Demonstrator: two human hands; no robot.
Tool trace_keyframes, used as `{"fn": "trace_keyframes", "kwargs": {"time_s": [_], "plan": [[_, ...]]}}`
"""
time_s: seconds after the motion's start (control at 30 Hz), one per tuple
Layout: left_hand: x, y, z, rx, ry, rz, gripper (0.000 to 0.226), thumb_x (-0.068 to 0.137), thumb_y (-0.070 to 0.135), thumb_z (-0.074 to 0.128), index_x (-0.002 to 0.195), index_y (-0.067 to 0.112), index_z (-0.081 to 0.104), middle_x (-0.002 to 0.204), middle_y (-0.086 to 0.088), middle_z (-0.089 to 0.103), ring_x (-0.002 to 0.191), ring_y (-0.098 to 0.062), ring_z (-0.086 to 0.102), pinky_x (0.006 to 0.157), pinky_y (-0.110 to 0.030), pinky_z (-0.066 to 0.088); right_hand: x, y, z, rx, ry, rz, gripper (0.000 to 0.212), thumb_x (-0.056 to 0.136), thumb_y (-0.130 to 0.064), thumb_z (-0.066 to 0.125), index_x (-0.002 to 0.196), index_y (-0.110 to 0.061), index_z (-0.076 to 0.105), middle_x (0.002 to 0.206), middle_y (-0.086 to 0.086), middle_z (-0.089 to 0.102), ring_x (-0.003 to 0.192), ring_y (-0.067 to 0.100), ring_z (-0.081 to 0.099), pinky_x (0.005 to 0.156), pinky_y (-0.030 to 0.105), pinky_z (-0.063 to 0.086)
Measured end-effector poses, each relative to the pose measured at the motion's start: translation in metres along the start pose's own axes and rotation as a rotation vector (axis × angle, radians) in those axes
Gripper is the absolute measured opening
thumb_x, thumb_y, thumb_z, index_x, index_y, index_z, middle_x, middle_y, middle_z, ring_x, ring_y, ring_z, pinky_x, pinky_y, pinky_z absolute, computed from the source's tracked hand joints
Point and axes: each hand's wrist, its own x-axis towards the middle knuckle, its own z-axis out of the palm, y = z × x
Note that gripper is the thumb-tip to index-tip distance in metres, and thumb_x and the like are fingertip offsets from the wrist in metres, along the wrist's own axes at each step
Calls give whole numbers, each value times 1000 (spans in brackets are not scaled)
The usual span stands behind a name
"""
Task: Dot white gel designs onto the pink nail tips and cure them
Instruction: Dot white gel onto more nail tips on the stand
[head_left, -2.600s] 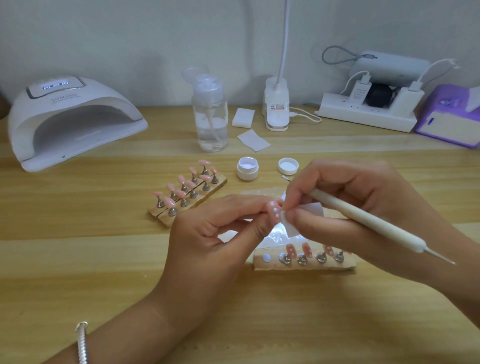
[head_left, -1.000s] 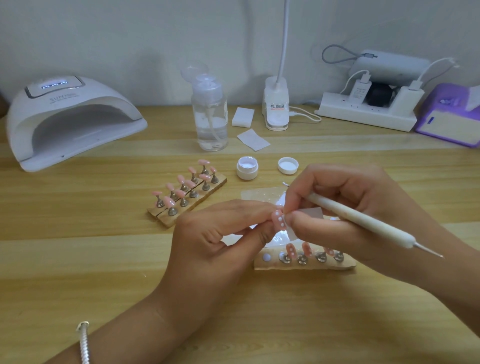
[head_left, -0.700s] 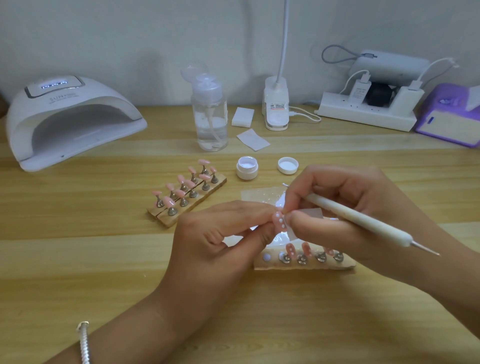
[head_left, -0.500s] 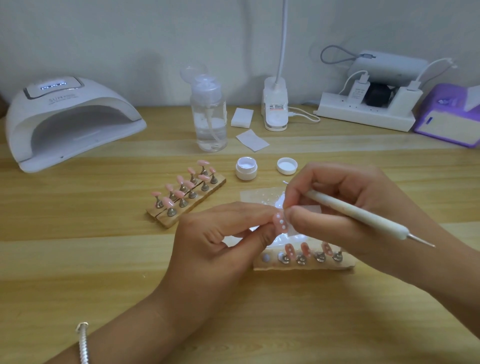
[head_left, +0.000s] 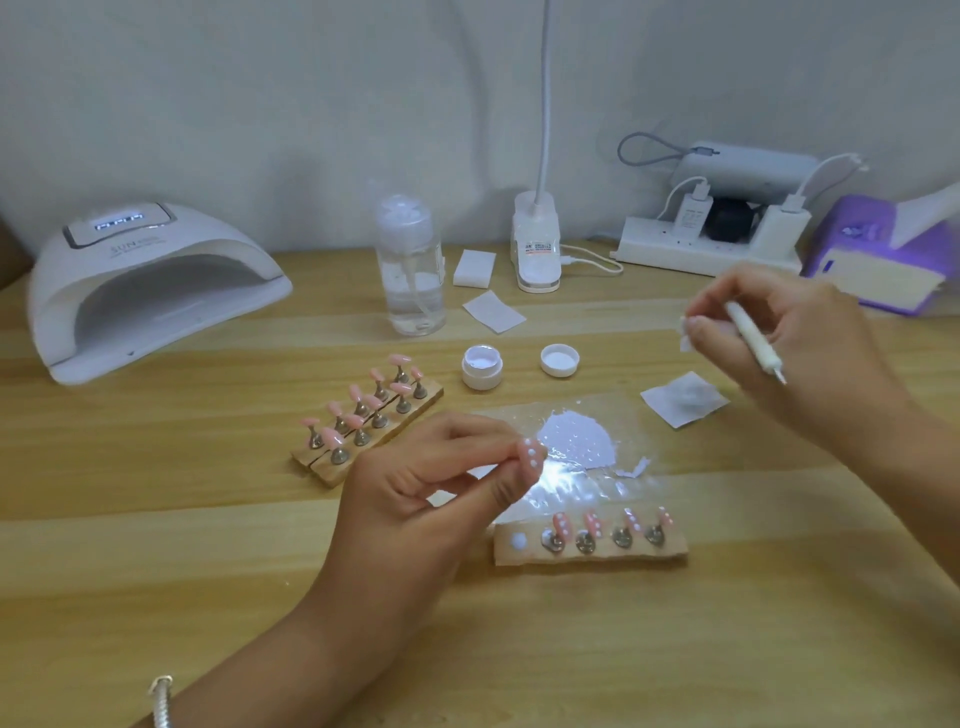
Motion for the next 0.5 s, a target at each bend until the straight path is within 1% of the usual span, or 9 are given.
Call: {"fn": "trace_keyframes", "kwargs": {"time_s": [0.07,0.17,0.3,0.4,0.5], "plan": [[1,-2,-1,21,15,-2,8,77,35,74,83,36,80,86,7,73,86,-18,70,69,-31,53,-4,17,7,-34,18,57,12,87,-11,69,82,-21,65,79,1,70,74,19,64,68,28,47],[2,-3,-3,53,15,11,7,76,34,75,81,31,79,85,6,75,80,-11,67,65,-20,47,-11,33,19,-89,20,36,11,88,-5,68,84,-14,65,79,4,67,77,27,60,69,36,47],[2,-3,-3,55,27,-10,10,73,36,77,82,34,80,83,7,77,78,-7,68,64,-17,47,-12,39,22,-158,38,-21,12,87,-2,68,85,-13,66,77,2,65,78,25,53,66,29,34],[2,-2,-4,59,34,-48,12,70,40,78,81,35,80,78,6,76,71,-3,64,63,-17,46,-13,38,23,-178,39,-34,13,85,1,69,84,-11,67,78,1,65,80,23,53,65,25,35],[2,-1,-4,46,50,-113,17,66,45,79,77,32,79,76,4,75,64,-1,58,60,-18,45,-12,40,22,-172,44,-22,16,82,4,69,83,-12,66,78,-1,65,81,22,52,65,10,34]]}}
